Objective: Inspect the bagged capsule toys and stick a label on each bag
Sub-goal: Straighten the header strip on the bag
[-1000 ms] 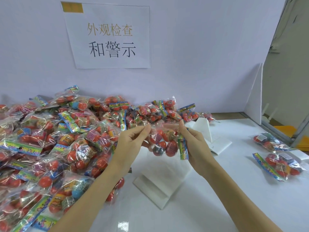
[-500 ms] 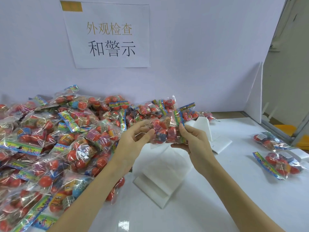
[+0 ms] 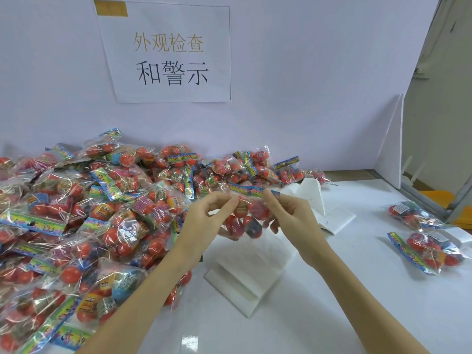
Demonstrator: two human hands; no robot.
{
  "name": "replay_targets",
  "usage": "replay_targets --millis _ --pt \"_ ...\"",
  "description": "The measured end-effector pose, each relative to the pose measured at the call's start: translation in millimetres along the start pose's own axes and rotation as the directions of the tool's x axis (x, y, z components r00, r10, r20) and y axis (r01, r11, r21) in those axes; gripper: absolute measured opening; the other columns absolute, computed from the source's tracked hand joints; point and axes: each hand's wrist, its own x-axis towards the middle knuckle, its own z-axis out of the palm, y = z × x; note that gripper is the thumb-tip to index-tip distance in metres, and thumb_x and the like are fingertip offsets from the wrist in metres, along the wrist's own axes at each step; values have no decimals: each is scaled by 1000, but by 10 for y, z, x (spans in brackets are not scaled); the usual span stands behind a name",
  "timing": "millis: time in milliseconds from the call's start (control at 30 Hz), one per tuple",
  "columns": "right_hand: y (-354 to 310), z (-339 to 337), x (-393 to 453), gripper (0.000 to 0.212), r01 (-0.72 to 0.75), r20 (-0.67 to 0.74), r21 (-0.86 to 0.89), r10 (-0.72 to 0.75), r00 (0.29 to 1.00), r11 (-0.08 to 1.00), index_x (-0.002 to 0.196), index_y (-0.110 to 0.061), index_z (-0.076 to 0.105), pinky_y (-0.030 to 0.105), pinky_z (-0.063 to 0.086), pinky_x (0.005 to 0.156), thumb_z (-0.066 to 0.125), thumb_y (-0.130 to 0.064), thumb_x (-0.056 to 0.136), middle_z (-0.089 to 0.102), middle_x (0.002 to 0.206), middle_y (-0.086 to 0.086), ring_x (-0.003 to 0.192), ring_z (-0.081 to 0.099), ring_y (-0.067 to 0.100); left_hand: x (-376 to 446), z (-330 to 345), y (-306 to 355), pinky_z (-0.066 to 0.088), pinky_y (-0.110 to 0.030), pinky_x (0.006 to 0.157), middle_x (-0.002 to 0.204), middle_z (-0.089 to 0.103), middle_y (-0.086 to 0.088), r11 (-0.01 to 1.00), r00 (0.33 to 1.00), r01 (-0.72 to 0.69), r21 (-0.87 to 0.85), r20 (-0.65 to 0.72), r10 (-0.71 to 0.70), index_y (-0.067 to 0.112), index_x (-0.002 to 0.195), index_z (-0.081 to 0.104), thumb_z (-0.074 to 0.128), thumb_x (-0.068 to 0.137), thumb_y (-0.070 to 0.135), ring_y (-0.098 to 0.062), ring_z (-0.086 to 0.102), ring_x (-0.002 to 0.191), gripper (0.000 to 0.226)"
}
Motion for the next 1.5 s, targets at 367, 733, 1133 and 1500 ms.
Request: replay_targets --millis 367,733,1133,1500 --pt "-46 -10 -9 57 -165 106 307 138 985 937 106 -3 80 39 45 77 55 -53 96 71 110 31 90 58 30 31 -56 18 58 -29 61 89 74 -12 997 998 25 -78 67 -20 11 83 61 66 100 19 -24 69 68 20" --pt "-9 -28 -11 23 -85 159 119 65 985 989 100 -11 74 22 49 64 66 -33 102 71 79 1 70 61 11 70 -42 -33 59 -35 80 122 70 -18 959 997 81 -271 19 -79 9 127 65 66 97 8 -30 71 101 30" --pt "-11 39 -33 26 28 37 -59 -25 999 998 80 -21 79 15 44 61 67 -29 102 71 67 -8 57 58 0 10 4 -76 50 -26 70 75 58 1 997 998 -53 59 -12 54 20 80 62 66 102 25 -14 56 72 23" --pt "-30 11 -27 28 -120 -43 148 127 991 982 90 -14 83 19 52 65 71 -37 97 78 85 7 74 67 9 -36 17 -6 33 -13 54 61 37 14 986 980 -140 96 -131 152 13 74 46 62 105 19 -6 34 55 35"
